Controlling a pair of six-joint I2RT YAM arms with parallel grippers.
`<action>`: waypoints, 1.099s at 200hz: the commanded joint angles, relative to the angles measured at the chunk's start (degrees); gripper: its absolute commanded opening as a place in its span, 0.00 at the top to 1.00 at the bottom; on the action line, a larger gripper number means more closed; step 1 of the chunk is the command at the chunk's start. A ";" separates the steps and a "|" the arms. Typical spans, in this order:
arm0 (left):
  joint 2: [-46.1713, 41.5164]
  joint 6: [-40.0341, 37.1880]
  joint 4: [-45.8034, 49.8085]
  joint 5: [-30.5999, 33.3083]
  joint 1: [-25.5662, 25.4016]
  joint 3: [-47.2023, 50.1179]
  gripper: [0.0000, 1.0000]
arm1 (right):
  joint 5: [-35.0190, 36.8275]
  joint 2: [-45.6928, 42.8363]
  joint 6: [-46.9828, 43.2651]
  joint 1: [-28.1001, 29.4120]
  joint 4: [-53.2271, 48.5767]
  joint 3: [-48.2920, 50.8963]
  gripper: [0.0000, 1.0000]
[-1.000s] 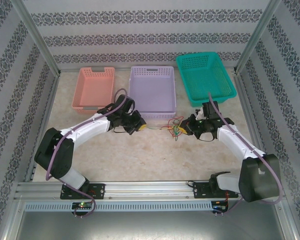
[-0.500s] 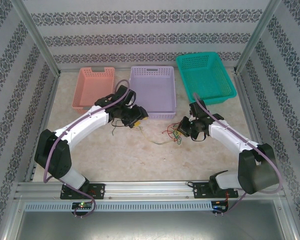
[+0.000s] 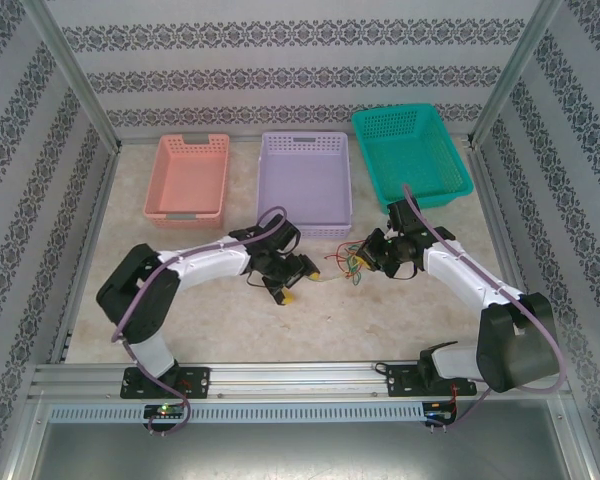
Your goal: Untangle the cables
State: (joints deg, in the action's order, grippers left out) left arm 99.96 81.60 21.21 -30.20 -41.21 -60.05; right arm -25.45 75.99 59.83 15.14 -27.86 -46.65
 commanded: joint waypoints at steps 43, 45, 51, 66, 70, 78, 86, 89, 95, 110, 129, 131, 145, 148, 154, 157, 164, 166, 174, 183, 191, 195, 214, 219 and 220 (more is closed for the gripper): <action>4.84 2.20 -11.32 8.57 -0.02 -1.29 0.80 | -3.29 -3.82 2.85 -1.34 -0.69 3.25 1.00; 4.61 1.95 -11.01 8.79 0.01 -1.12 0.82 | -3.29 -3.83 2.84 -1.56 -0.59 3.41 1.00; 3.85 1.07 -9.50 9.51 -0.01 -0.86 0.87 | -3.44 -3.83 2.75 -2.04 -0.35 3.94 1.00; 2.01 -1.33 -5.89 11.18 0.24 -0.15 1.00 | -3.90 -3.70 2.74 -2.96 0.55 4.86 1.00; 1.52 -1.58 -5.47 11.41 0.40 0.29 1.00 | -3.90 -3.67 2.65 -3.11 0.61 4.98 1.00; 0.46 -1.80 -5.31 11.67 0.79 1.67 1.00 | -3.66 -3.40 2.31 -3.37 0.61 5.08 1.00; -0.92 -1.86 -5.18 11.80 1.27 3.01 1.00 | -3.34 -3.22 1.87 -3.88 0.52 5.13 1.00; -1.44 -1.81 -4.95 11.94 1.49 3.45 1.00 | -3.18 -3.15 1.71 -4.07 0.46 5.16 1.00; -2.47 -2.01 -4.40 12.05 1.91 4.15 1.00 | -2.50 -3.00 1.06 -4.60 0.07 5.17 1.00; -5.09 -3.61 -2.23 12.34 3.13 5.15 1.00 | 0.45 -2.31 -1.62 -6.24 -1.00 5.48 1.00; -8.32 -6.38 1.26 12.57 4.35 5.41 1.00 | 2.71 0.22 -4.36 -9.03 -0.66 6.30 1.00; -8.61 -6.72 1.68 12.58 4.49 5.39 1.00 | 2.67 0.55 -4.44 -9.32 -0.45 6.37 1.00; -10.20 -8.70 4.41 12.71 4.91 5.31 1.00 | 1.94 2.58 -5.02 -10.89 1.01 6.28 1.00; -10.43 -9.07 4.85 12.66 5.02 5.45 1.00 | 1.98 2.81 -5.15 -11.07 1.18 6.21 1.00; -10.81 -9.62 5.58 12.70 5.18 5.56 1.00 | 1.98 3.18 -5.24 -11.39 1.45 5.85 1.00; -10.88 -9.98 5.92 12.67 5.34 5.65 1.00 | 2.00 3.40 -5.20 -11.48 1.55 5.65 1.00; -11.25 -10.59 6.77 12.66 5.64 6.10 1.00 | 1.90 3.67 -5.27 -11.77 1.49 5.08 1.00; -11.32 -10.70 6.96 12.76 5.73 6.20 1.00 | 1.85 3.72 -5.30 -11.88 1.38 4.91 1.00; -12.02 -11.16 7.94 13.29 6.11 6.92 1.00 | 1.67 3.82 -5.51 -12.21 1.00 4.27 0.99; -12.96 -11.54 8.17 13.86 6.67 8.11 1.00 | 1.64 3.82 -5.90 -12.69 0.50 3.75 0.97; -13.52 -11.69 8.14 14.06 7.30 9.14 1.00 | 1.83 3.67 -6.39 -13.05 0.03 3.51 0.98; -13.81 -11.77 8.19 14.04 7.63 9.52 1.00 | 2.06 3.61 -6.69 -13.23 -0.34 3.35 1.00; -15.26 -13.53 10.97 15.45 9.23 9.72 1.00 | 2.92 3.42 -8.07 -15.03 -2.22 3.13 1.00; -15.94 -14.32 12.28 16.31 9.71 9.60 1.00 | 3.26 3.13 -8.40 -15.68 -2.81 3.15 1.00; -16.20 -14.47 12.50 16.48 9.77 9.60 1.00 | 3.33 3.04 -8.41 -15.89 -2.94 3.15 1.00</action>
State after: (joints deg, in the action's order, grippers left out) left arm 86.83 71.70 24.69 -18.24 -33.91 -51.00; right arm -27.66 79.15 54.15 2.46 -27.70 -42.35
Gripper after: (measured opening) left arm 0.069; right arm 0.073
